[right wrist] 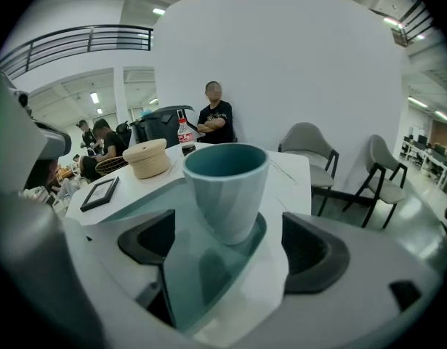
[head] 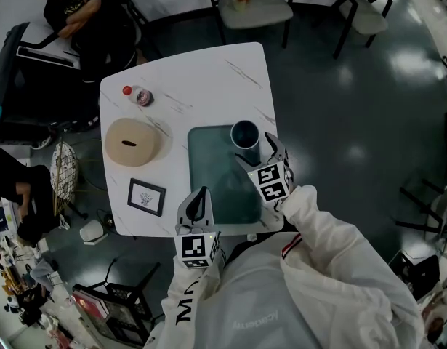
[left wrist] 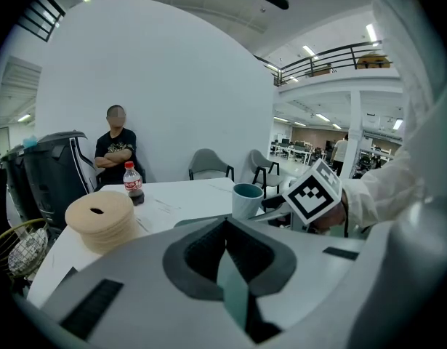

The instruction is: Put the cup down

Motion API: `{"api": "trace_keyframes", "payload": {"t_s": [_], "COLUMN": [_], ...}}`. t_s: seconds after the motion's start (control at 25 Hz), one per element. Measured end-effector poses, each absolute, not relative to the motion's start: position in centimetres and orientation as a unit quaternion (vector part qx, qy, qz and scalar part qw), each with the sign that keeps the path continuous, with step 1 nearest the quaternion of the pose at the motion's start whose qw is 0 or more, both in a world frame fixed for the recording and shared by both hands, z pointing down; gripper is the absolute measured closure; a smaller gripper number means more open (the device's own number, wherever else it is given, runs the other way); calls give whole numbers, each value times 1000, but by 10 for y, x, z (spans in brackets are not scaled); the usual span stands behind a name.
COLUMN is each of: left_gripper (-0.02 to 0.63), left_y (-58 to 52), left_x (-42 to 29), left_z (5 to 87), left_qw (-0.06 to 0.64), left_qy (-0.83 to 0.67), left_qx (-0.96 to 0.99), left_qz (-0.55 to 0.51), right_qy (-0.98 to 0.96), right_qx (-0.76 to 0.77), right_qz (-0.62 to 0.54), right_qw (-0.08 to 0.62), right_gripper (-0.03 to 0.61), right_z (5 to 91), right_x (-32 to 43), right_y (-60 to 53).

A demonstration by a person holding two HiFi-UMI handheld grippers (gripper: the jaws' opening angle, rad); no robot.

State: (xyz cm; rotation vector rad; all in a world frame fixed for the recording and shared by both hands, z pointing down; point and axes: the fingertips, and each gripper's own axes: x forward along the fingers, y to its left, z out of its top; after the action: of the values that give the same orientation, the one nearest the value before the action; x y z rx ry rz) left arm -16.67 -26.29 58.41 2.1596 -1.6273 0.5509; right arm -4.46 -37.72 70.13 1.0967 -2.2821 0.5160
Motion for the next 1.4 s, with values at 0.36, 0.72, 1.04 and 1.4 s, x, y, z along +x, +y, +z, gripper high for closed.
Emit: {"api": "trace_keyframes", "payload": {"t_s": [0.36, 0.72, 1.04, 1.4], "left_gripper": [603, 603, 603, 603], "left_y": [-242, -212, -174, -135], "left_x": [-159, -153, -150, -145], "left_z": [565, 554, 542, 528], "left_qw": [170, 157, 147, 130], "left_qy": [-581, -584, -590, -592], "left_qx": [775, 778, 777, 780], "left_qz": [184, 171, 163, 154], "right_qy": [-847, -854, -859, -864], "right_qx": [415, 413, 411, 415], "right_qz": [184, 168, 165, 151], "right_qw": [275, 267, 257, 242], "right_gripper": [115, 116, 118, 150], "right_z": [686, 666, 651, 630], "right_x": [-33, -27, -24, -22], "right_y": [-342, -309, -267, -219]}}
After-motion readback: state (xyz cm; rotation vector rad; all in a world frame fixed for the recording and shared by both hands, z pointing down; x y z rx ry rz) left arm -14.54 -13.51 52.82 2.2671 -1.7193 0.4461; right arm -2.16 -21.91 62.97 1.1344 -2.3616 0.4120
